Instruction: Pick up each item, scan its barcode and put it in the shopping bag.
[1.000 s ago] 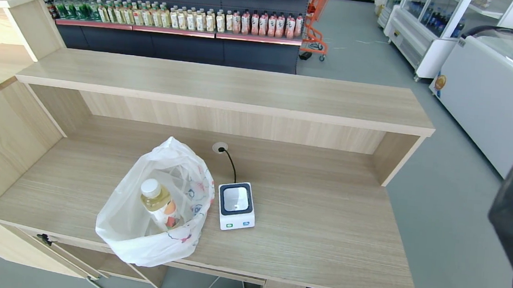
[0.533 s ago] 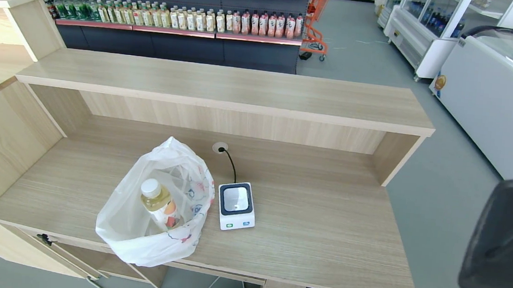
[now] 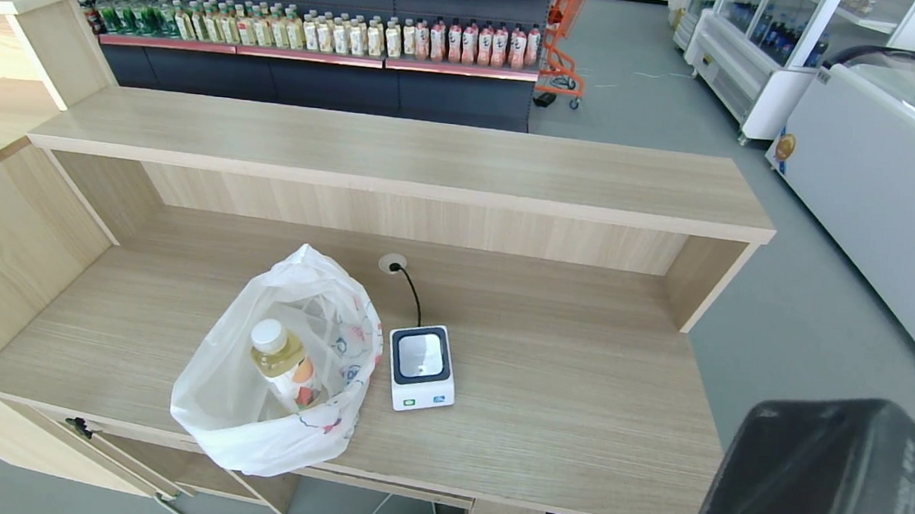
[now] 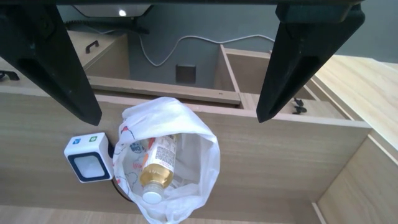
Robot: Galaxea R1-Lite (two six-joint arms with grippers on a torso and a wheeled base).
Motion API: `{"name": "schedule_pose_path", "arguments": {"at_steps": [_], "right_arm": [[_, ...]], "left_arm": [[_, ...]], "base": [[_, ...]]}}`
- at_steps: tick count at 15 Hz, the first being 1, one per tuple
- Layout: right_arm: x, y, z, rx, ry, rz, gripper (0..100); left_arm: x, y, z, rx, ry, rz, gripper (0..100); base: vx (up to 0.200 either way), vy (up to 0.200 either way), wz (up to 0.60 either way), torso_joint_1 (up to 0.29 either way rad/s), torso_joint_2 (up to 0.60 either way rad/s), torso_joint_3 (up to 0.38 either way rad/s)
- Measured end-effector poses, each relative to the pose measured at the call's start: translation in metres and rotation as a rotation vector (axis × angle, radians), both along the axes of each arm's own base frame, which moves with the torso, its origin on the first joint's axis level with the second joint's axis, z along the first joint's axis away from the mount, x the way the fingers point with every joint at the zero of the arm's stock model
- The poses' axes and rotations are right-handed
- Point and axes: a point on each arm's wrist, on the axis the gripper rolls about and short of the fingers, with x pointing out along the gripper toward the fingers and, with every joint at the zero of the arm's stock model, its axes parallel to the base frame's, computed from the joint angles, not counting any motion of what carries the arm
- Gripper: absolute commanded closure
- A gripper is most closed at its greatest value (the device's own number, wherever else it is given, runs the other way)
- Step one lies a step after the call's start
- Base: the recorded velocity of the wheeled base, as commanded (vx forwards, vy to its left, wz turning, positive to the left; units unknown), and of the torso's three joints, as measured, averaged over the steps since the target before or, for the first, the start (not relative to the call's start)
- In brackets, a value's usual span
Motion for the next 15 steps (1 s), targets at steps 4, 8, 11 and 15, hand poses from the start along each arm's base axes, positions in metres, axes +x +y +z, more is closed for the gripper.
{"name": "schedule_pose_path", "arguments": {"at_steps": [4, 8, 11, 15], "right_arm": [[0.001, 0.0, -0.003, -0.02, 0.016, -0.003, 100], [0.001, 0.0, -0.002, -0.019, 0.018, -0.003, 100], [0.012, -0.005, 0.001, -0.021, 0.174, -0.194, 100], [0.039, -0.042, 0.006, 0.309, 1.092, -0.837, 100]], "left_arm": [[0.0, 0.0, 0.0, 0.0, 0.0, 0.0, 0], [0.0, 0.0, 0.0, 0.0, 0.0, 0.0, 0], [0.0, 0.0, 0.0, 0.0, 0.0, 0.0, 0], [0.0, 0.0, 0.0, 0.0, 0.0, 0.0, 0]], "base": [[0.0, 0.0, 0.0, 0.0, 0.0, 0.0], [0.0, 0.0, 0.0, 0.0, 0.0, 0.0], [0.0, 0.0, 0.0, 0.0, 0.0, 0.0], [0.0, 0.0, 0.0, 0.0, 0.0, 0.0]]}}
